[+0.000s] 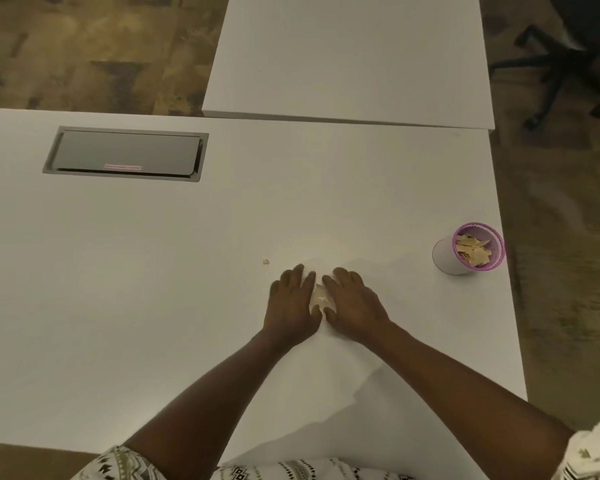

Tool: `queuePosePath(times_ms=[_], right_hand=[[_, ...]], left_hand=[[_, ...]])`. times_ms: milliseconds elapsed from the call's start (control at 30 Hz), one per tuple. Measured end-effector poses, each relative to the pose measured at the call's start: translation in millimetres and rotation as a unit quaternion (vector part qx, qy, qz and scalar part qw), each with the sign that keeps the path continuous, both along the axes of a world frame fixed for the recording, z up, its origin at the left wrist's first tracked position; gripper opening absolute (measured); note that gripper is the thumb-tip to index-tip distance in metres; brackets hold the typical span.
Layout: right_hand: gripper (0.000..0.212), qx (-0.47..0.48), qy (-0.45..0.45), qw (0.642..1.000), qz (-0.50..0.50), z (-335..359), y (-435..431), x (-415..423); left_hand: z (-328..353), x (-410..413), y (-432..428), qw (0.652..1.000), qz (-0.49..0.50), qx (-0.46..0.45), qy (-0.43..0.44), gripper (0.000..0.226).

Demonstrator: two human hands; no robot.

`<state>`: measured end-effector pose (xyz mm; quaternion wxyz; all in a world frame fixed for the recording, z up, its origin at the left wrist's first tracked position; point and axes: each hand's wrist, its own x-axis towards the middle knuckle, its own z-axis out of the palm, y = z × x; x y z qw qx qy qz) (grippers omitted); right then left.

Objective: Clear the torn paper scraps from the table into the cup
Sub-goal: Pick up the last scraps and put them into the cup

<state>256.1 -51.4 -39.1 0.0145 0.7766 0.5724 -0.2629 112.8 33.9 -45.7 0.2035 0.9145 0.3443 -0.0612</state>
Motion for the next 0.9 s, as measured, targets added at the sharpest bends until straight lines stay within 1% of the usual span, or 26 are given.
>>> queuePosePath(times_ms=[100, 167, 200, 233, 333, 400, 467, 533, 633, 700, 733, 800, 900], right_hand=[[0.066, -0.005, -0.021, 0.994, -0.104, 1.3, -3.0, -14.7], [0.062, -0.011, -0.019, 0.981, -0.195, 2.6, -2.1, -20.4], [0.058, -0.014, -0.016, 0.974, -0.226, 3.0, -2.0, -21.4], [0.054, -0.015, -0.015, 0.97, -0.241, 2.8, -2.3, -21.9], [0.047, -0.008, -0.005, 0.976, -0.219, 0.9, -5.1, -23.0], [0.045, 0.002, 0.005, 0.985, -0.173, -1.0, -6.9, -23.7], [0.048, 0.013, 0.019, 0.991, -0.13, -3.4, -8.2, -22.6], [0.056, 0.025, 0.033, 0.991, -0.127, -4.6, -8.1, -19.7], [0.073, 0.015, 0.052, 0.991, -0.126, -4.3, -4.4, -16.5], [0.082, -0.015, 0.059, 0.993, -0.102, -2.0, 0.4, -17.7], [0.083, -0.024, 0.052, 0.995, -0.086, -0.6, 3.2, -19.1], [0.076, -0.019, 0.023, 0.997, -0.064, 1.7, 8.5, -23.6], [0.049, 0.0, -0.008, 0.997, -0.077, 2.6, 14.0, -32.7]], left_hand=[[2.3, -3.7, 13.5, 0.994, 0.104, 0.002, 0.029, 0.072], [1.1, -7.3, 30.0, 0.98, 0.187, -0.044, 0.045, 0.077], [-0.3, -10.2, 38.6, 0.973, 0.216, -0.072, 0.044, 0.078], [-2.2, -14.1, 45.8, 0.97, 0.222, -0.091, 0.046, 0.079], [-8.3, -23.6, 51.8, 0.982, 0.152, -0.103, 0.055, 0.079], [-9.6, -24.3, 43.1, 0.987, 0.103, -0.111, 0.054, 0.08], [-11.8, -23.5, 29.4, 0.993, 0.021, -0.098, 0.057, 0.078], [-12.1, -22.5, 16.1, 0.994, -0.042, -0.088, 0.038, 0.075], [-9.1, -16.4, 6.9, 0.995, -0.045, -0.088, 0.002, 0.074], [-6.8, -10.3, 5.5, 0.996, -0.044, -0.075, 0.002, 0.074], [-5.8, -6.9, 6.0, 0.997, -0.046, -0.066, 0.004, 0.074], [-4.0, -1.4, 8.9, 0.997, -0.048, -0.053, 0.01, 0.072], [-3.2, 1.1, 13.1, 0.997, -0.056, -0.04, 0.018, 0.059]])
